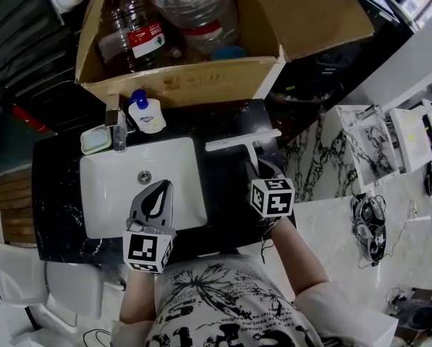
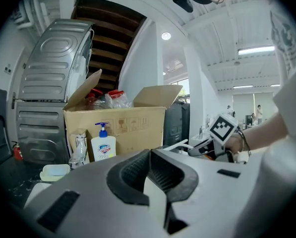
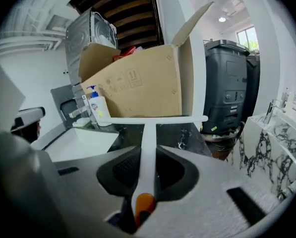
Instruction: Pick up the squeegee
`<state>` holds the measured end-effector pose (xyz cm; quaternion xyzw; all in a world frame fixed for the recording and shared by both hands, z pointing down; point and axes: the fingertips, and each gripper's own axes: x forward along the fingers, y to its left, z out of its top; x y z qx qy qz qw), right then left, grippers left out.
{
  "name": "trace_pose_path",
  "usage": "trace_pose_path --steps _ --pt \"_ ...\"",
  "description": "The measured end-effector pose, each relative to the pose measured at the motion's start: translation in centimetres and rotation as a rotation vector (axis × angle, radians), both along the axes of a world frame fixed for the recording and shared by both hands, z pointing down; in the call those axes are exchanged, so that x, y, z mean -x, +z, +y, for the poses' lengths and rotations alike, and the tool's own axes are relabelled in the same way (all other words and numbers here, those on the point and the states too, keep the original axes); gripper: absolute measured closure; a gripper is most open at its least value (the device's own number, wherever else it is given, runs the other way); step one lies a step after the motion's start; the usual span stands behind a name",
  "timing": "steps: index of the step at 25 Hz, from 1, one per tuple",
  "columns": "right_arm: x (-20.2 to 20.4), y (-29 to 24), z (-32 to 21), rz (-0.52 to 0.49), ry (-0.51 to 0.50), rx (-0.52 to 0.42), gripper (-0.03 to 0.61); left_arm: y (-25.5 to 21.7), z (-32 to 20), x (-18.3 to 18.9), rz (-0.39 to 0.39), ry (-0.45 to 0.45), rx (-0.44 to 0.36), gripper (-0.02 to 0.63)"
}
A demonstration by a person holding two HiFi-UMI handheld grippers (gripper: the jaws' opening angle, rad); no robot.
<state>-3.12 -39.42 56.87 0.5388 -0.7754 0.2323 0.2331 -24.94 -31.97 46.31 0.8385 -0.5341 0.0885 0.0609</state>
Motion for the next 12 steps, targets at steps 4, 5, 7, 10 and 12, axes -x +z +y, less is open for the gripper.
trace_pose_path --steps 4,5,7,10,12 --pt "1.3 -3.4 0.7 -0.064 -0.049 -0.075 0.506 -1.3 0.1 -0.2 -0.007 0.001 -0.032 0.601" --pt "1.6 -4.3 0.8 -0.080 -0.062 -0.099 0.506 -1.8 0.1 -0.2 -0.009 -0.001 -0.041 0.601" --pt "2.3 -6.2 1.1 -0.106 -0.088 -0.150 0.508 -2.7 0.1 -0.1 -0.011 -0.007 -0.058 0.601" --pt "3.2 -9.1 1.6 -0.132 -0.123 -0.226 0.508 -3.4 0.3 0.1 -0.016 -0.009 -0.084 0.601" --pt "3.7 -11.1 1.9 -0.139 -0.140 -0.278 0.508 -4.1 0.4 0.2 -0.018 -0.016 -0.100 0.601"
